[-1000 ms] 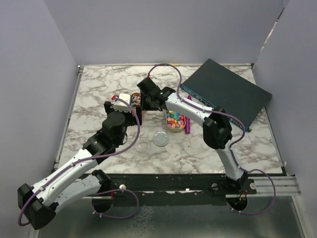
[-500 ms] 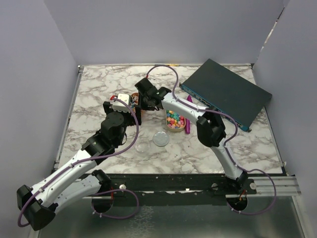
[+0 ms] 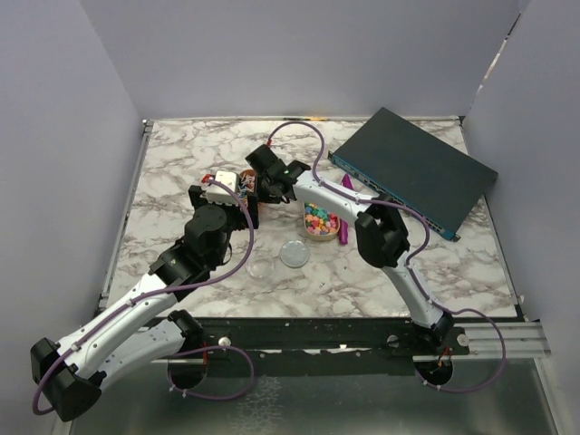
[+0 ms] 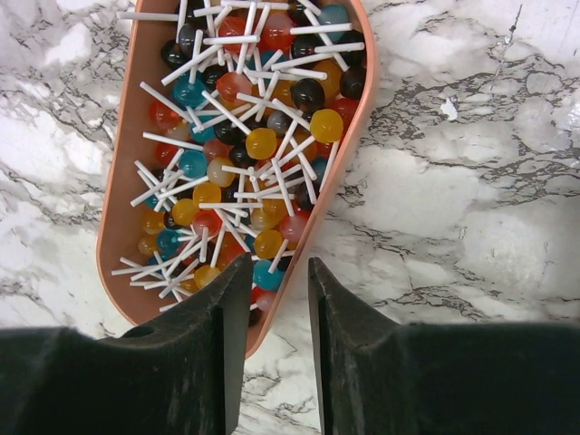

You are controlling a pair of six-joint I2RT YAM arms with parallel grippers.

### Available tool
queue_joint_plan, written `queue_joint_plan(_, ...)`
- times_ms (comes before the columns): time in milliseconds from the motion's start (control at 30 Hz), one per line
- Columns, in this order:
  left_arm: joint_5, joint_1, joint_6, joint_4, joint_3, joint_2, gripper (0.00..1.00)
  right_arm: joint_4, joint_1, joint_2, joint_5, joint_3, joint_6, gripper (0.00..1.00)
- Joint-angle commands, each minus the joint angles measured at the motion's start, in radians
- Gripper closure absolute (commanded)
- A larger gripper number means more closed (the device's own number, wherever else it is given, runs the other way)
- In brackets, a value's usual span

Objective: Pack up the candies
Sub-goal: Move the storage box to the center of the board.

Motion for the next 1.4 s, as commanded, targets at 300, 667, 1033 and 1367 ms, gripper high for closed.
queue_joint_plan(300, -0.016, 0.003, 0.007, 0.010, -0.007, -0.013, 0.01, -0.017, 0.005, 0.047, 0.035, -0.001, 0.012, 0.70)
queue_joint_plan(667, -0.018, 0.002, 0.007, 0.010, -0.008, -0.014, 0.01, -0.016, 0.005, 0.058, 0.034, -0.005, 0.011, 0.82)
queue_joint_plan(1033, -0.013, 0.003, 0.007, 0.010, -0.005, -0.009, 0.01, -0.009, 0.005, -0.004, 0.061, -0.068, 0.001, 0.99)
queue_joint_plan(1367, -0.015, 0.004, 0.007, 0.011, -0.006, -0.002, 0.01, -0.003, 0.004, -0.145, 0.134, -0.216, -0.040, 0.99)
